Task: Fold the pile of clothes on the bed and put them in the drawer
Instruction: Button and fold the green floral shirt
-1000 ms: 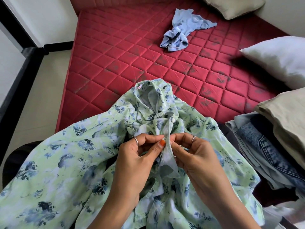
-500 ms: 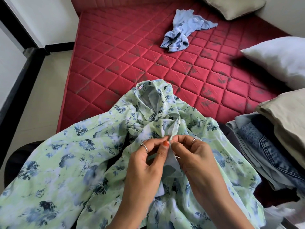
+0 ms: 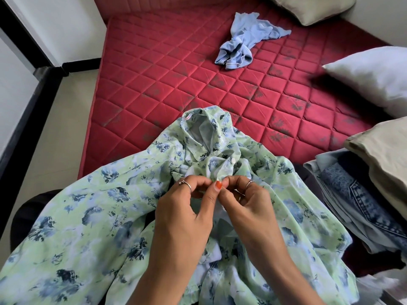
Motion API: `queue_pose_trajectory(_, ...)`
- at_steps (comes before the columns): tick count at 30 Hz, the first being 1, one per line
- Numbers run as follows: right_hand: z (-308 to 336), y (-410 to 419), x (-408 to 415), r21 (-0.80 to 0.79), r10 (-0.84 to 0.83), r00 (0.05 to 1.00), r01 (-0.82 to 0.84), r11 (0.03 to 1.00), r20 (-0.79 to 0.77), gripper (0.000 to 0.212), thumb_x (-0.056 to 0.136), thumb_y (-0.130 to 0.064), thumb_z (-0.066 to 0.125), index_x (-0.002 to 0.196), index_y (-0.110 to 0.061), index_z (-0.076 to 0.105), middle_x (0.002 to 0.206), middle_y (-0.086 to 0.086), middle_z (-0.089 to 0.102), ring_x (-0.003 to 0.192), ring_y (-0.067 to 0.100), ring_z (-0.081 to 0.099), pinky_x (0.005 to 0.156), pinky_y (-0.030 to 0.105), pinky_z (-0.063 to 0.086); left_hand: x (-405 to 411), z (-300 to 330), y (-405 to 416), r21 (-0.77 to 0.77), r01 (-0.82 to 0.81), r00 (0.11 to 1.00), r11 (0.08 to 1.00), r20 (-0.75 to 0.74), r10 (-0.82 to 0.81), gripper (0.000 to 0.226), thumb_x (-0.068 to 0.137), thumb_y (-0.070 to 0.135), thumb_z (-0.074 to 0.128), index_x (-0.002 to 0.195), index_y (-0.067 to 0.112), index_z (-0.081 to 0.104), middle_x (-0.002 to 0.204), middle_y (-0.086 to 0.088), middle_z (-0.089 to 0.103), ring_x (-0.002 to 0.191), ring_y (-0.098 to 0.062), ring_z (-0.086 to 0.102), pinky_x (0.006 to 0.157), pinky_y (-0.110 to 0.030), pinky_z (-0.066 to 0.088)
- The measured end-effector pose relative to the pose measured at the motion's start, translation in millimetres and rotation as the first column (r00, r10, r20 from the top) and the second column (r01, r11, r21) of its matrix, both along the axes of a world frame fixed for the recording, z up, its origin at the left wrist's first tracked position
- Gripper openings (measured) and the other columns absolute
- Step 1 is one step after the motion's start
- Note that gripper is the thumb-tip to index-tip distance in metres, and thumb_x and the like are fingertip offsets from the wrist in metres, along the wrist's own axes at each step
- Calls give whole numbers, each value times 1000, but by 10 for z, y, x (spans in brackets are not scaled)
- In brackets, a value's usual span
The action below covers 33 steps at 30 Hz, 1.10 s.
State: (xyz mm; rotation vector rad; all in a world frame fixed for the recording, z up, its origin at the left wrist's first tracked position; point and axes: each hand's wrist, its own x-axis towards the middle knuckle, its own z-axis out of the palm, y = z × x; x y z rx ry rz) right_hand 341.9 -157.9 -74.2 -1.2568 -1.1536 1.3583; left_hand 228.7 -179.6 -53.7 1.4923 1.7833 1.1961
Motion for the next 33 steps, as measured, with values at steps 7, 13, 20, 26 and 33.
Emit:
queue_pose_trajectory(7, -34, -84, -90, 68, -21, 991, 12, 998, 135, 16, 88, -24, 66, 78, -13, 61, 70, 10, 67, 58, 15, 59, 53, 33, 49, 3, -55, 51, -196, -51, 978, 979, 189, 89, 22, 80, 41, 69, 74, 20, 72, 66, 14, 70, 63, 0, 66, 61, -15, 50)
queue_pose_trajectory(13, -264, -97, -110, 352, -158, 883, -8, 936, 441, 7, 89, -22, 64, 87, -16, 60, 80, -4, 56, 68, 14, 57, 63, 32, 47, 71, -166, 96, -348, -1, 832, 937, 519, 194, 19, 82, 27, 70, 69, 14, 73, 68, -4, 73, 67, -14, 70, 69, -31, 54)
queue_pose_trajectory(20, -408, -64, -125, 534, -282, 798, -59, 843, 533, 9, 90, -21, 57, 91, -13, 54, 87, -4, 50, 67, 16, 52, 59, 33, 43, 184, -204, 136, -380, -15, 630, 925, 714, 304, 21, 90, 12, 62, 72, 9, 71, 67, -4, 71, 58, -8, 65, 52, -14, 48)
queue_pose_trajectory(26, -463, -46, -120, 657, -353, 796, -74, 750, 492, 8, 91, -17, 53, 97, -15, 47, 88, 3, 53, 68, 18, 53, 57, 28, 43, 244, -232, 169, -382, -43, 571, 923, 749, 336, 22, 91, 10, 60, 71, 6, 68, 62, -2, 69, 55, -5, 63, 51, -13, 48)
queue_pose_trajectory(33, -441, -69, -121, 620, -326, 848, -4, 785, 418, 12, 91, -20, 54, 93, -9, 56, 89, 0, 54, 73, 9, 54, 63, 22, 46, 232, -290, 183, -367, -33, 614, 930, 726, 309, 25, 92, 20, 60, 71, 7, 65, 67, -5, 68, 65, -10, 61, 58, -16, 50)
